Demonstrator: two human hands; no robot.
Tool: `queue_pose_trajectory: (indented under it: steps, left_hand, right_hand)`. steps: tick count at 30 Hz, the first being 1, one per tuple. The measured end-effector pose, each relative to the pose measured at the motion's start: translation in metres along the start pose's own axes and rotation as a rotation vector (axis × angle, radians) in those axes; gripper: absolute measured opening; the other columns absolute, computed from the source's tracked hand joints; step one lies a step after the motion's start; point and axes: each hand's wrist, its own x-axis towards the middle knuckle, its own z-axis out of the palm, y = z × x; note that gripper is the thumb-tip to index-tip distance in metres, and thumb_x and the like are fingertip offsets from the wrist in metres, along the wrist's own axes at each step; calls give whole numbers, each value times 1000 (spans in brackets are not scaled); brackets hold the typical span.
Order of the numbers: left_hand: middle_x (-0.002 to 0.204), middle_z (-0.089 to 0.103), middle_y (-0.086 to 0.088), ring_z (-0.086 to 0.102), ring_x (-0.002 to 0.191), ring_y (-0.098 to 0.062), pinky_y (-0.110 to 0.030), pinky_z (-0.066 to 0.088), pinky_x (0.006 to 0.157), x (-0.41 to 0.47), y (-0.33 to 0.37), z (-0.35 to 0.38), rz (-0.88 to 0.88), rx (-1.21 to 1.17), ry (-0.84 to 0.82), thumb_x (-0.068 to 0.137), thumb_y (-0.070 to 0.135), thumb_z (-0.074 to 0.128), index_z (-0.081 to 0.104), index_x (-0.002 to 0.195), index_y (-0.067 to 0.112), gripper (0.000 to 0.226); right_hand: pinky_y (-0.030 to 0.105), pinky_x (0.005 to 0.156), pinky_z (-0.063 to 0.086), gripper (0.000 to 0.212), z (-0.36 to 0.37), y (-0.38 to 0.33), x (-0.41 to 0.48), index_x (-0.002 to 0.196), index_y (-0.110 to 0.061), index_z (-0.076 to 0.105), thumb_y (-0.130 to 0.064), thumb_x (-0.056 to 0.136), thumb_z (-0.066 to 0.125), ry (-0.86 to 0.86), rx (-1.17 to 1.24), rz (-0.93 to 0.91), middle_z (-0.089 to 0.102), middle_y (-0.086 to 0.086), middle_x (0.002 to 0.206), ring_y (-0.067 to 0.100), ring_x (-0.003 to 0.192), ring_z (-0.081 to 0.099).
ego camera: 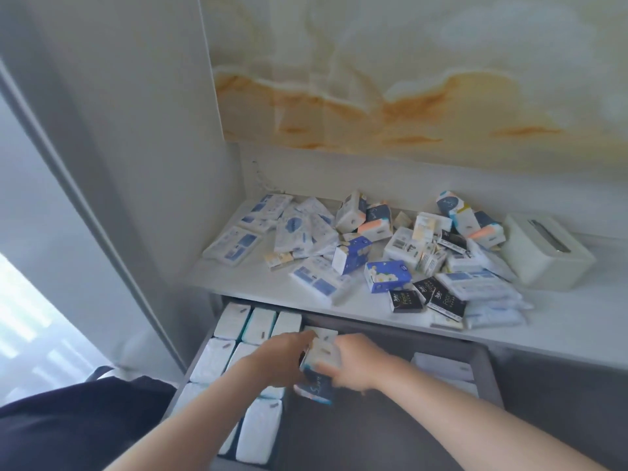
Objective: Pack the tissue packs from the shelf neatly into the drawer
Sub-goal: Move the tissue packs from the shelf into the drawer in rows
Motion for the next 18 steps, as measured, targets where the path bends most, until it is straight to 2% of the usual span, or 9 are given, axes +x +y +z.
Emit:
queue_pose_trajectory:
  steps: [2, 5, 8, 11, 14, 15, 18]
  left_hand:
    - [125, 56, 0, 49, 117, -23, -34, 40, 96, 7, -7, 11, 47, 224, 35, 78, 31, 71, 45, 134, 27, 62]
    - [134, 48, 0, 40, 124, -24, -36, 33, 105, 18, -18, 22, 80, 349, 93, 78, 34, 63, 41, 138, 28, 64]
    - [141, 42, -1, 33, 130, -25, -40, 29, 109, 26, -25, 30, 110, 434, 121, 76, 44, 57, 39, 142, 24, 71]
    - [147, 35, -4, 26, 136, -27, -43, 29, 109, 33, -30, 38, 93, 486, 146, 77, 47, 57, 34, 144, 20, 76]
    - [145, 37, -5, 27, 134, -28, -42, 30, 104, 42, -32, 44, 61, 538, 205, 86, 40, 54, 40, 140, 19, 60]
    - [144, 39, -5, 28, 132, -29, -42, 31, 103, 44, -32, 45, 54, 556, 219, 88, 38, 52, 43, 138, 19, 55]
    - [141, 42, -5, 27, 130, -30, -44, 31, 103, 50, -33, 48, 47, 600, 219, 88, 37, 53, 45, 137, 20, 53]
  right_hand:
    - [28, 74, 52, 43, 21, 8, 12, 121, -19, 59, -26, 81, 71, 37, -37, 5, 64, 4, 115, 27, 101, 67]
    - [31, 78, 50, 45, 46, 17, 29, 122, -27, 54, -35, 81, 70, 114, -10, 61, 60, 5, 111, 28, 102, 62]
    - [33, 82, 51, 47, 61, 18, 44, 127, -27, 49, -32, 84, 68, 159, 42, 93, 57, 8, 112, 30, 103, 60]
    - [28, 78, 45, 49, 75, 12, 60, 129, -23, 45, -24, 85, 68, 211, 277, 114, 59, 7, 118, 28, 105, 60]
    - [30, 82, 51, 50, 90, 2, 70, 120, -23, 38, -19, 83, 71, 291, 618, 247, 64, 4, 119, 22, 98, 62]
    - [31, 83, 52, 56, 94, 1, 72, 120, -25, 33, -19, 81, 74, 330, 700, 295, 64, 2, 119, 21, 97, 63]
    - [28, 85, 49, 82, 102, 5, 77, 144, -26, 23, -18, 80, 74, 323, 788, 389, 60, -2, 126, 21, 103, 62]
